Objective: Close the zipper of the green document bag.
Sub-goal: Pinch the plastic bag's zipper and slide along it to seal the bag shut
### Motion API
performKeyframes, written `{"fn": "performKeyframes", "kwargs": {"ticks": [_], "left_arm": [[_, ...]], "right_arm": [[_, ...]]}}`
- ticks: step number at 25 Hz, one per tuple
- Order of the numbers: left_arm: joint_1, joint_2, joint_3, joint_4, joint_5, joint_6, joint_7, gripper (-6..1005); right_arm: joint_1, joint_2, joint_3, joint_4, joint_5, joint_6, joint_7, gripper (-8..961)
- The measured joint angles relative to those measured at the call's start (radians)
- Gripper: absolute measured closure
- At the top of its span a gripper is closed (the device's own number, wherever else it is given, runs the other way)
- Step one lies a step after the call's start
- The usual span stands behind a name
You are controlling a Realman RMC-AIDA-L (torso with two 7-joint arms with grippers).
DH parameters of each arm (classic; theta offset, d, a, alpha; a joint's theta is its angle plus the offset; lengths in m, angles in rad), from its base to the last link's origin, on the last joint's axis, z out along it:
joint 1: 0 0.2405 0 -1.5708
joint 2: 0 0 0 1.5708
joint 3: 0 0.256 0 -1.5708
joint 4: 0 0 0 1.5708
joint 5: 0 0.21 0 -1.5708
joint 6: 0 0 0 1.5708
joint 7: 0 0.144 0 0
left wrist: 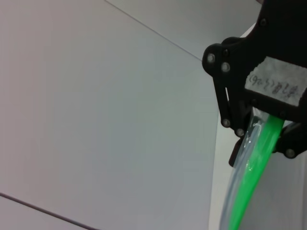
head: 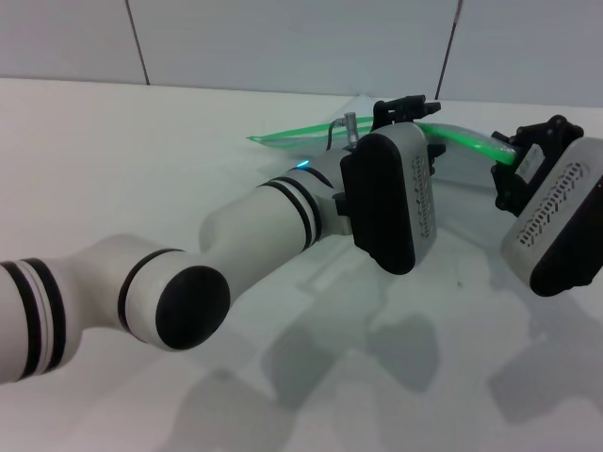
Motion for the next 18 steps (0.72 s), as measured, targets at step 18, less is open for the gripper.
{"fn": "performKeyframes", "kwargs": {"ticks": [18], "left_arm": [[-0.013,0.000,0.001,0.021,0.001,-0.002,-0.002,750]], "right_arm": [[-0.005,0.000,-0.004,-0.014,0.000,0.000,0.000,904]]}}
